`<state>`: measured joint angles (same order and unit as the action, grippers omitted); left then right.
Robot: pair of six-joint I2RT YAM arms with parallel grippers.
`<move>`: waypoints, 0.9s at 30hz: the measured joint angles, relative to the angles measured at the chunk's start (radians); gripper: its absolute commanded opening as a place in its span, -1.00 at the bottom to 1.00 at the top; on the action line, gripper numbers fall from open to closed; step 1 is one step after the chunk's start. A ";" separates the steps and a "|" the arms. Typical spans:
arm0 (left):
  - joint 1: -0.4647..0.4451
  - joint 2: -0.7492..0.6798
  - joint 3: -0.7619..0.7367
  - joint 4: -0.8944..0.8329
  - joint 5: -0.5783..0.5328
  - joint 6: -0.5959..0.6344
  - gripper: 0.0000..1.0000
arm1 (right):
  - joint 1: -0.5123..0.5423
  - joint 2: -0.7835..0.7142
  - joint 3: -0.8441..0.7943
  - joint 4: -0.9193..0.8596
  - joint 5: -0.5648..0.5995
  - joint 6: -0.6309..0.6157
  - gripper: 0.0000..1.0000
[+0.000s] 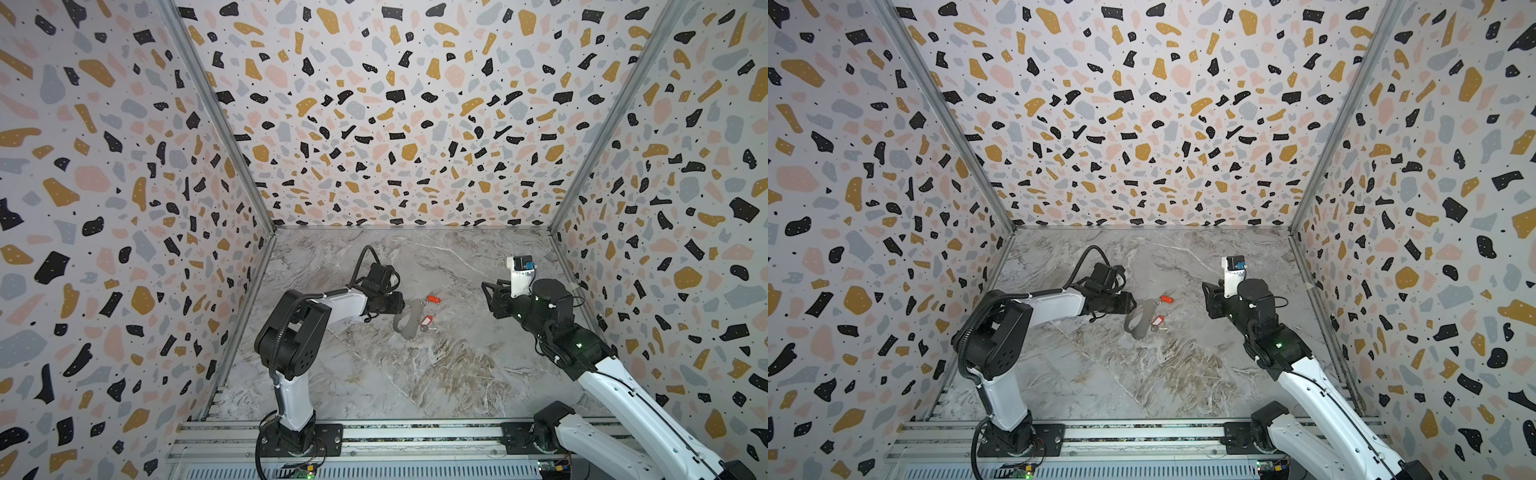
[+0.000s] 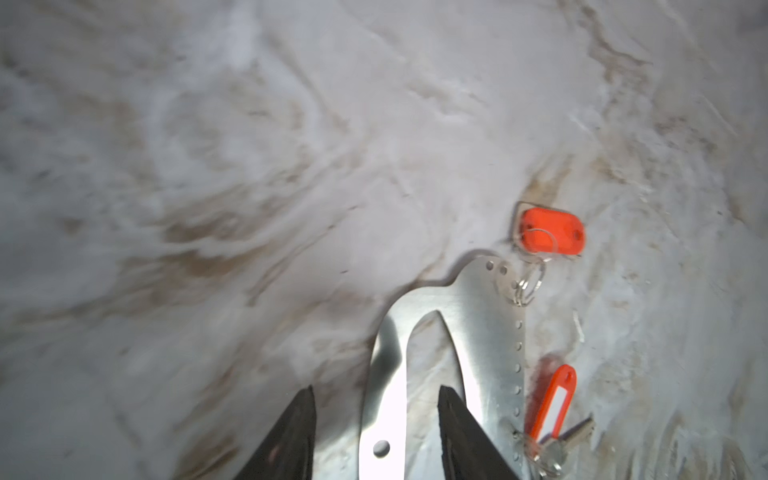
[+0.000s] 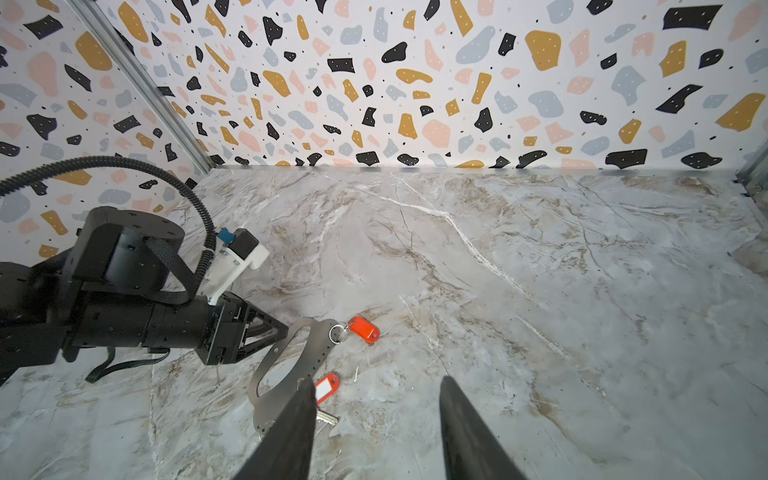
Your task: Put the keys on the keyring
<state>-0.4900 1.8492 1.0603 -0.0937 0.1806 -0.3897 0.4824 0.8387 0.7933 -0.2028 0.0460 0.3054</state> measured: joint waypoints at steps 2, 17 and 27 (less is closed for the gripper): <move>0.007 -0.026 -0.003 -0.024 -0.039 0.009 0.46 | 0.000 0.000 -0.002 -0.006 0.003 0.000 -0.01; 0.053 -0.345 -0.011 -0.100 -0.296 0.039 0.99 | -0.022 -0.002 -0.026 -0.014 0.034 0.014 0.98; 0.132 -0.600 -0.113 -0.078 -0.428 0.060 0.99 | -0.108 -0.003 -0.039 -0.017 0.018 0.024 0.98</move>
<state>-0.3584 1.2488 0.9474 -0.1719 -0.2474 -0.3294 0.3740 0.8360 0.7547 -0.2199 0.0635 0.3294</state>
